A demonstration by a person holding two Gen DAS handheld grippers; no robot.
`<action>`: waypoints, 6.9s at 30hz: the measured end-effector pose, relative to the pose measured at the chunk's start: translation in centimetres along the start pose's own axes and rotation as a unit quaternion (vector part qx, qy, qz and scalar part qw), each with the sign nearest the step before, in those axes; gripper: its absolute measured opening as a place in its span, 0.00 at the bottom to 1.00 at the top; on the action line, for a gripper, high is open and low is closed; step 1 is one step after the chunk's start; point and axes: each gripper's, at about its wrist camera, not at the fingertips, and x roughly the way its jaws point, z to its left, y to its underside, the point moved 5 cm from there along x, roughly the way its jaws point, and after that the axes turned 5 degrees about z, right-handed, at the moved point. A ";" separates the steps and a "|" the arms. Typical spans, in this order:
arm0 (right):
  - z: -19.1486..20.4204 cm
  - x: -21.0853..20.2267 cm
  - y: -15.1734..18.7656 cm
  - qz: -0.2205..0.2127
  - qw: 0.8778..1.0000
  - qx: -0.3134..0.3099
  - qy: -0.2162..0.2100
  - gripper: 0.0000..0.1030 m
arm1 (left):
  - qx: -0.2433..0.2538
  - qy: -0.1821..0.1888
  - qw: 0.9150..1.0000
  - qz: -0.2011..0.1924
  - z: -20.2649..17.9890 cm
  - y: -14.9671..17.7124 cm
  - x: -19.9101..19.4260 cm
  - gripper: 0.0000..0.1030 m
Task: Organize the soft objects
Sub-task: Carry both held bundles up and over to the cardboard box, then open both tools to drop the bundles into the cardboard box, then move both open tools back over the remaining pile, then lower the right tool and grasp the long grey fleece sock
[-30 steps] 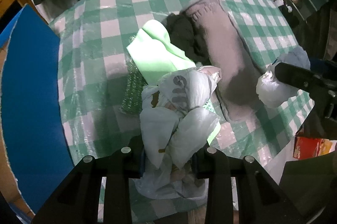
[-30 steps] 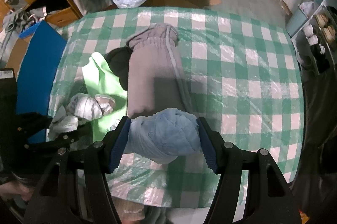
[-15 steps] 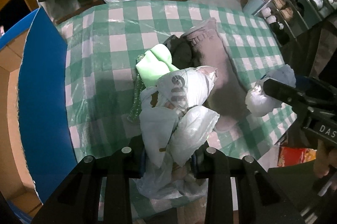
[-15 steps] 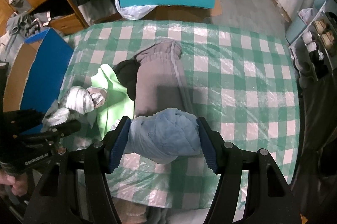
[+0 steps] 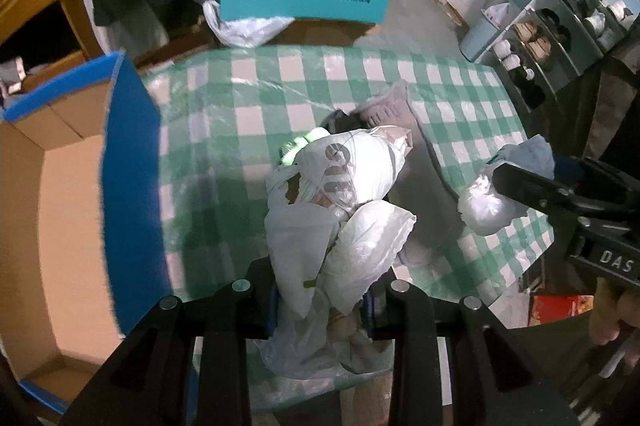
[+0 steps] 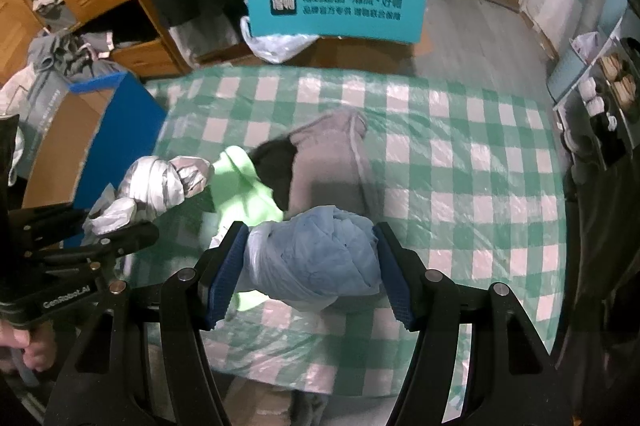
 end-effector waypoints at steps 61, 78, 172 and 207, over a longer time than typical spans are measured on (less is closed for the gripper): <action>26.0 0.0 -6.1 -0.016 0.984 -0.159 -0.081 0.62 | -0.154 -0.081 0.980 -0.093 20.5 5.4 -10.0 0.30; 28.8 3.6 -6.9 0.012 0.983 -0.158 -0.091 0.76 | -0.161 -0.116 0.978 -0.067 23.3 6.6 -8.0 0.53; -1.8 13.5 -1.1 0.120 0.991 0.025 0.057 0.80 | -0.017 -0.069 0.996 0.048 2.9 -1.7 5.4 0.71; -7.3 9.7 4.7 0.121 0.991 0.046 0.038 0.22 | 0.023 -0.058 0.996 0.056 -0.7 2.1 4.1 0.72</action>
